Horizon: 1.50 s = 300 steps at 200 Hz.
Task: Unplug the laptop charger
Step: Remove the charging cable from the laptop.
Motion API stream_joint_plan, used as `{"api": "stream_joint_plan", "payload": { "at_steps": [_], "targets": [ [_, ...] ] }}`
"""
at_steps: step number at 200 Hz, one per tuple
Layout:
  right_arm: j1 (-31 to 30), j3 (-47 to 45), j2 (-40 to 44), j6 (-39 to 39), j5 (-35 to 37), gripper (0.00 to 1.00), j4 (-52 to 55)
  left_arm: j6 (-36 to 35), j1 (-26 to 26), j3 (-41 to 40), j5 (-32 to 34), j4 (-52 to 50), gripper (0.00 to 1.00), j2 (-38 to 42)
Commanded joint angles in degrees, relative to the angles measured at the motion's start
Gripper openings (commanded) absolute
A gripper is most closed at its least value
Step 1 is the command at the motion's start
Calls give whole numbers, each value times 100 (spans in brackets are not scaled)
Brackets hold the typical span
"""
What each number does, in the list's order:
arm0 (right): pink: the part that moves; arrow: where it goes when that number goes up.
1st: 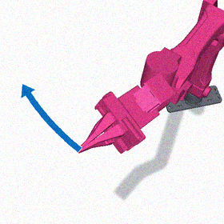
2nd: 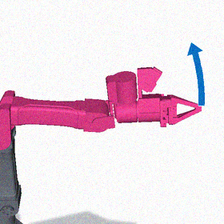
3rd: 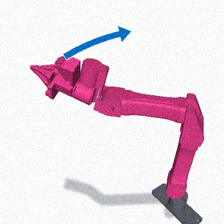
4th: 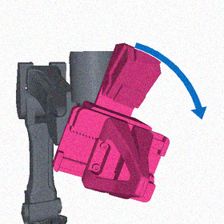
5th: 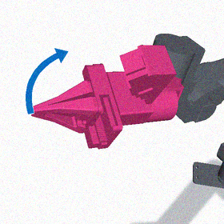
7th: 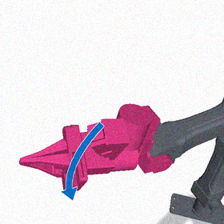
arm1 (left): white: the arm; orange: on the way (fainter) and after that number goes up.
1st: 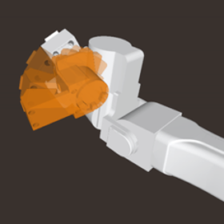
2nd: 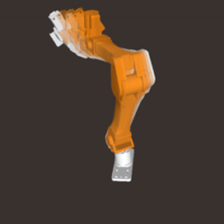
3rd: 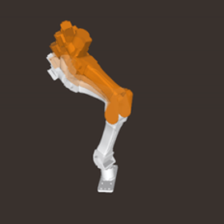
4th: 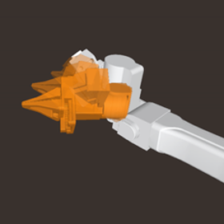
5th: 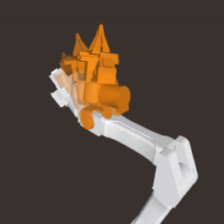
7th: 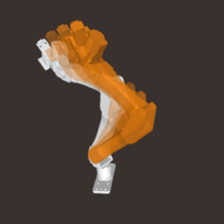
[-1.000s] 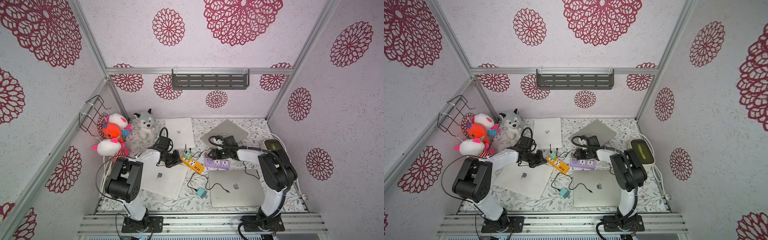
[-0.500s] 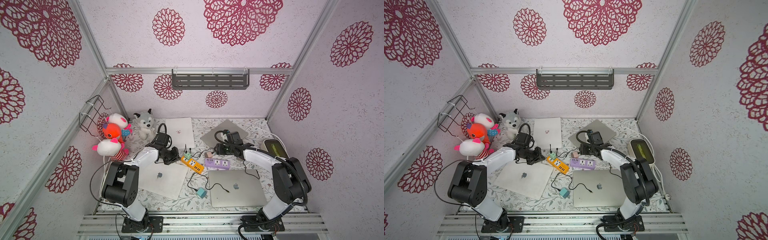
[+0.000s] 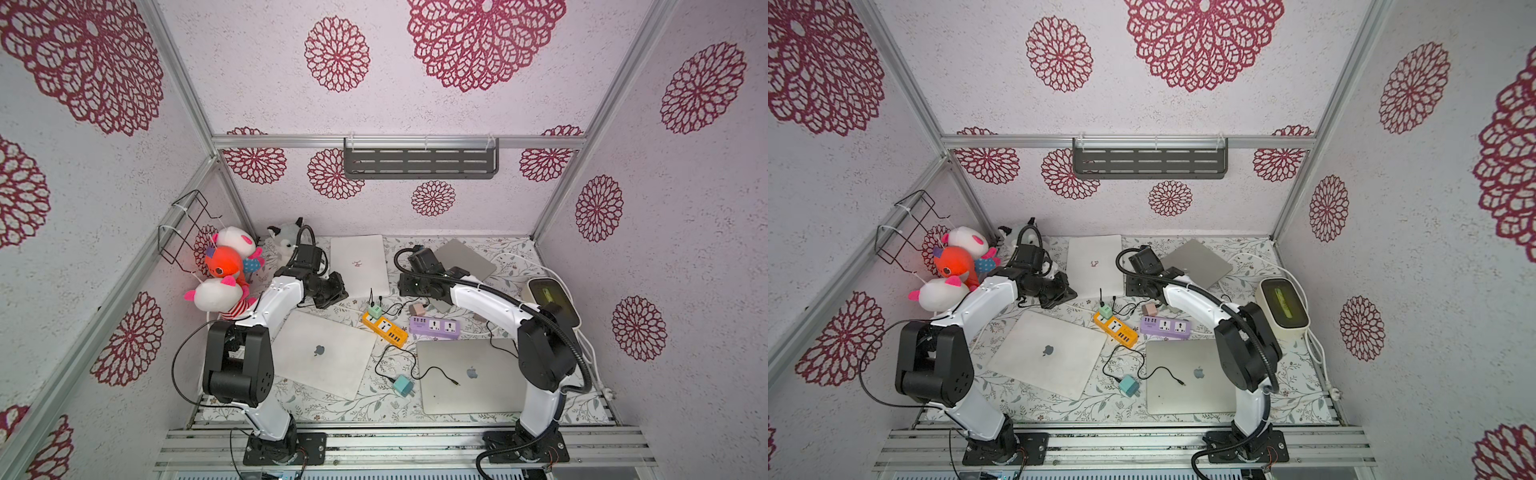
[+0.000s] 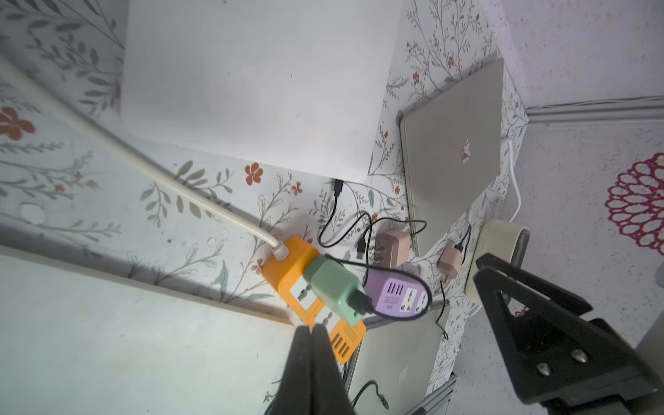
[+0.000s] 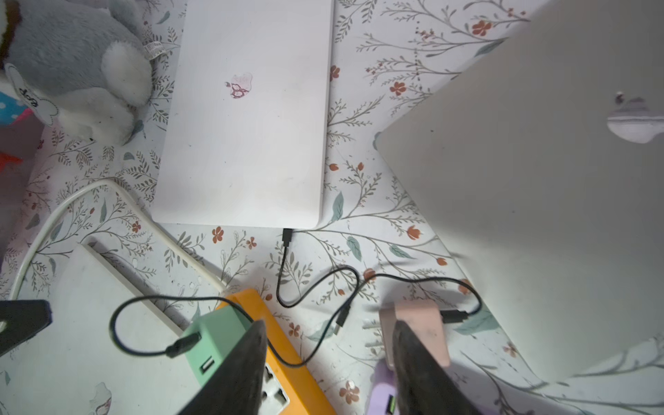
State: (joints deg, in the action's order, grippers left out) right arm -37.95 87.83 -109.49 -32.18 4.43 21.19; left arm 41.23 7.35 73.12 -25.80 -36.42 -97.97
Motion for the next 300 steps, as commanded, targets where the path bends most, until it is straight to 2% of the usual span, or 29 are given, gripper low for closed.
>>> {"api": "stream_joint_plan", "payload": {
  "at_steps": [1, 58, 116, 172, 300],
  "targets": [
    [21, 576, -446, -172, 27, 55, 369, -207, -215, 190, -230, -151, 3, -240],
    [-163, 1851, -1672, -28, -31, 47, 757, -399, -602, 162, -493, -73, 3, -496],
    [-290, 2554, -2323, 29, -187, 37, 870, -463, -716, 110, -601, 11, 3, -639],
    [-392, 2810, -2582, 116, -151, 31, 983, -480, -735, 88, -656, 61, 3, -730],
    [-441, 3014, -2921, 165, -261, 26, 1080, -461, -735, -52, -698, 215, 2, -804]
  ]
}}
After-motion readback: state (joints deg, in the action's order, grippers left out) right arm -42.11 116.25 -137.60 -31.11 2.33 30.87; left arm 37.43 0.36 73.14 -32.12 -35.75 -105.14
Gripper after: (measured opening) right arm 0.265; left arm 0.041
